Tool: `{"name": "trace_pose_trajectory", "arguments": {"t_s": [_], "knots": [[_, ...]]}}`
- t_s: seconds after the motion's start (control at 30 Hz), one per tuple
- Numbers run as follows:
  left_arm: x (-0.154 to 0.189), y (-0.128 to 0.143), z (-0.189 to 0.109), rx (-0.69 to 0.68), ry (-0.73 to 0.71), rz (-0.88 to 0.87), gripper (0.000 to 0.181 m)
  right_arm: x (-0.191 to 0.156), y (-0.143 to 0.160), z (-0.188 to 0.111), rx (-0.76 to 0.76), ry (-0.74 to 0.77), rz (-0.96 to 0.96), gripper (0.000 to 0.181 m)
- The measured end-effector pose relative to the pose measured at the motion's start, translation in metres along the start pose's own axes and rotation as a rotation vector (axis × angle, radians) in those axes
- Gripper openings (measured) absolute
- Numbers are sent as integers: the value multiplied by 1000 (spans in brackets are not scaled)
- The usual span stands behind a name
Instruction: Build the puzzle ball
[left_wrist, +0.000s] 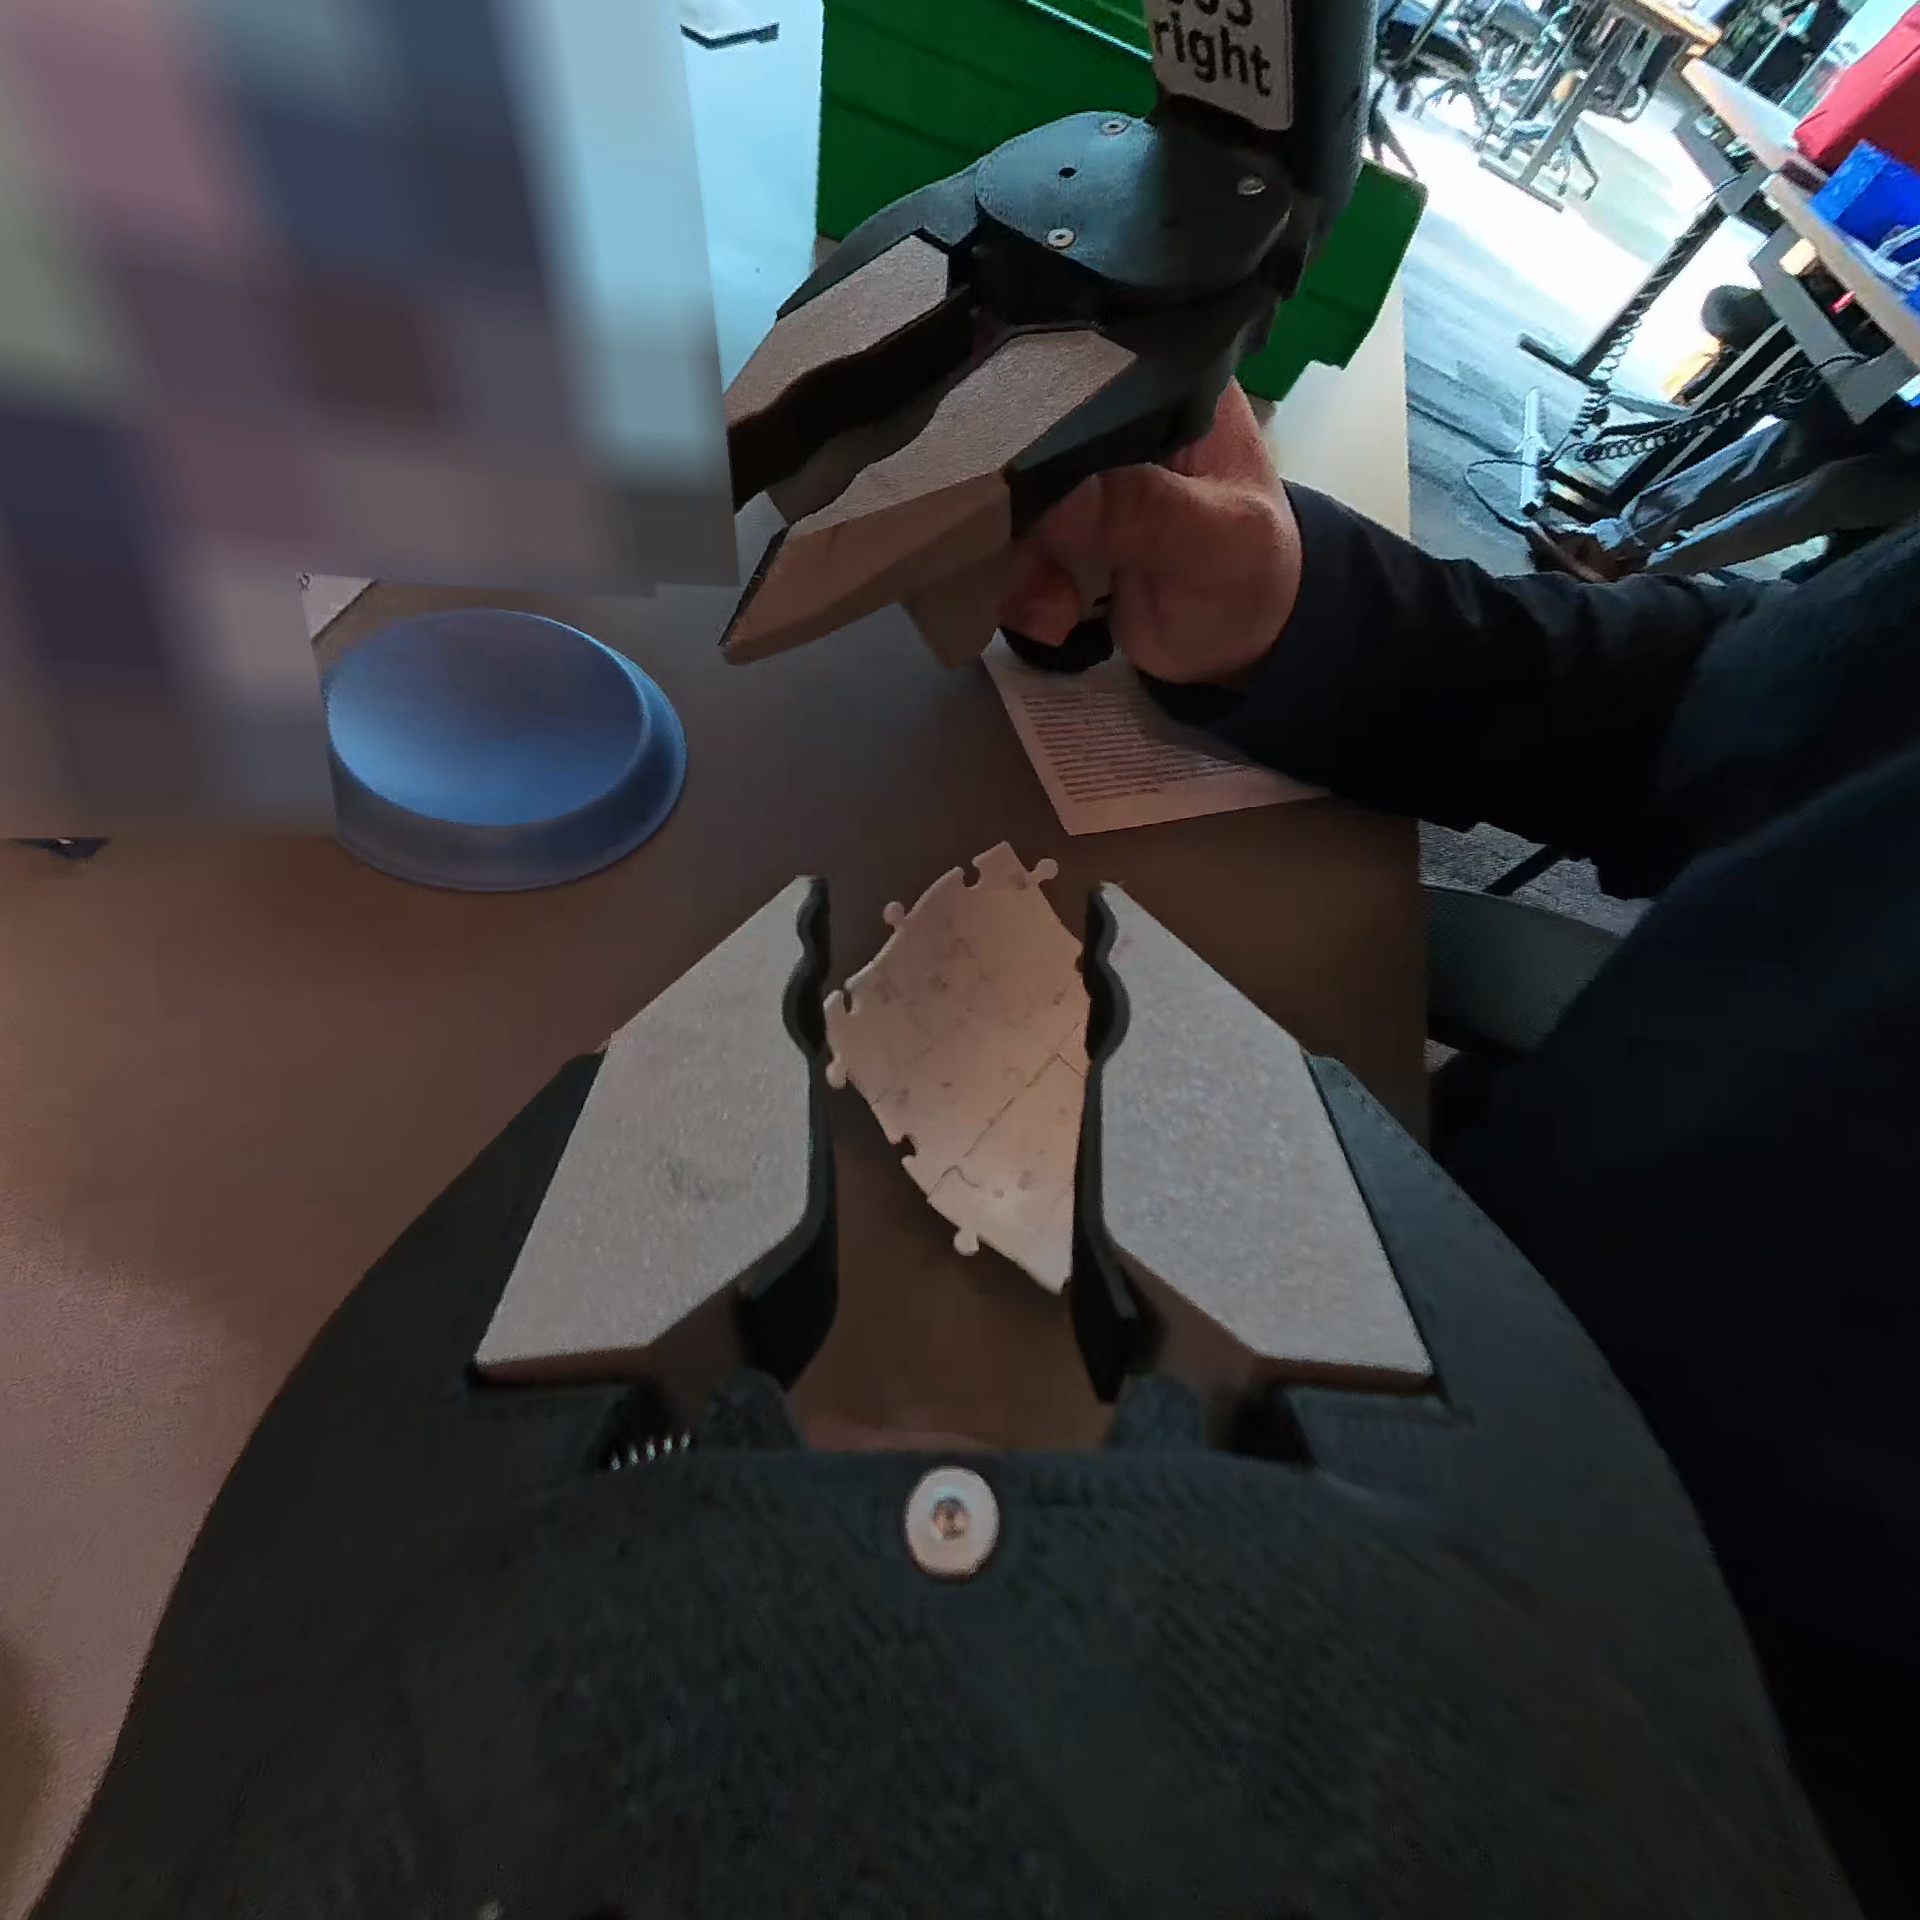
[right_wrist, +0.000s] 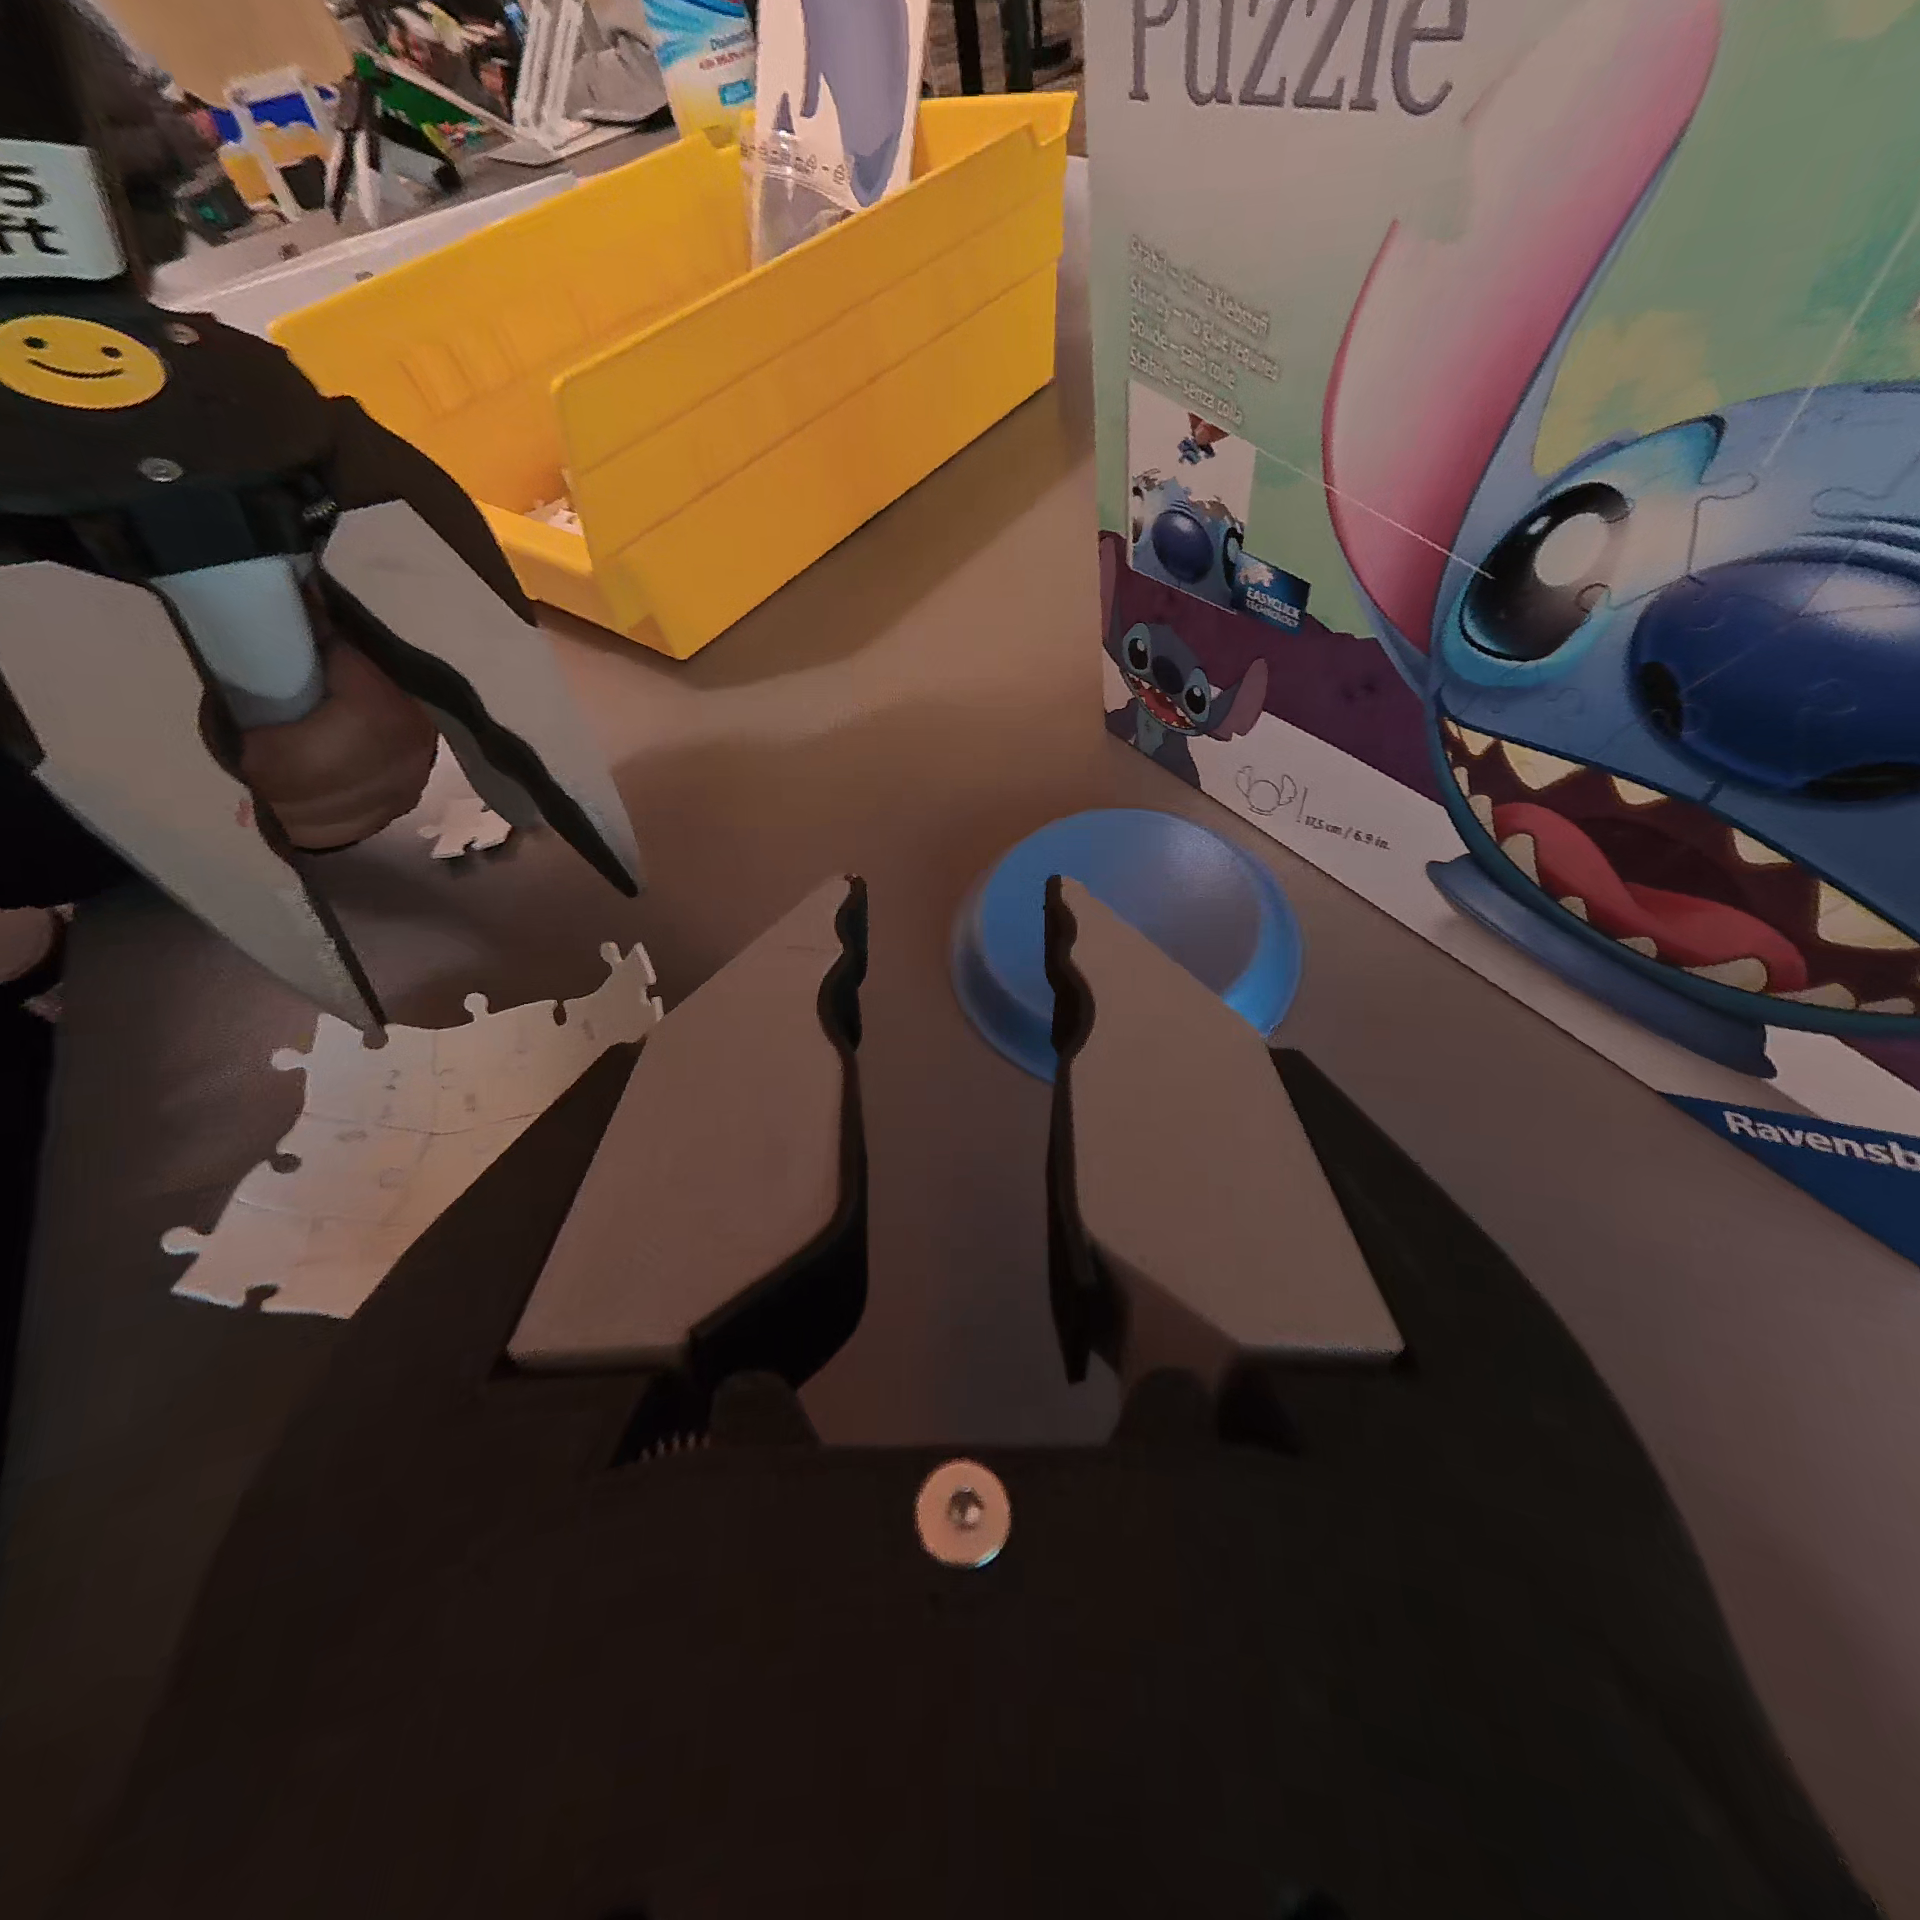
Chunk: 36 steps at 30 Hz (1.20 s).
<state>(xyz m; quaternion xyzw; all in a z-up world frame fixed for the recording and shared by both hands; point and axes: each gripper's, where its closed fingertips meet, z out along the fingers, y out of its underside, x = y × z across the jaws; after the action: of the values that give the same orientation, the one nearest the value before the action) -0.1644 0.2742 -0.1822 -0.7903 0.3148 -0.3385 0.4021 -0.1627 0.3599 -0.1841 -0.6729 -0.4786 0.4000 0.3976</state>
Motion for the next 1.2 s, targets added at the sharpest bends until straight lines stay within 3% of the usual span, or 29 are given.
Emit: {"name": "trace_pose_trajectory", "arguments": {"t_s": [0.17,0.23,0.3,0.4,0.5,0.6,0.8,0.97,1.2], "knots": [[-7,-2,-4,1,-36,5,49,8,-9,-4,60,38,40,30],[-20,-2,-19,-28,-121,-22,51,9,-10,-5,74,36,61,30],[-25,-10,-52,-21,-175,-34,53,8,-12,-8,92,29,77,30],[-49,-23,-130,-9,-352,-32,55,6,-17,-12,117,14,93,30],[-75,-11,-203,-81,-508,-78,57,-1,-22,-13,134,-22,109,30],[-82,1,-244,-62,-559,-151,58,-4,-23,-13,130,-21,89,30],[-104,20,-261,-36,-638,-169,57,-2,-16,-8,105,-11,83,29],[-135,21,-269,-85,-677,-164,57,2,-13,-8,101,-7,106,30],[-165,40,-266,-338,-658,-52,57,13,-15,-10,116,24,116,29]]}}
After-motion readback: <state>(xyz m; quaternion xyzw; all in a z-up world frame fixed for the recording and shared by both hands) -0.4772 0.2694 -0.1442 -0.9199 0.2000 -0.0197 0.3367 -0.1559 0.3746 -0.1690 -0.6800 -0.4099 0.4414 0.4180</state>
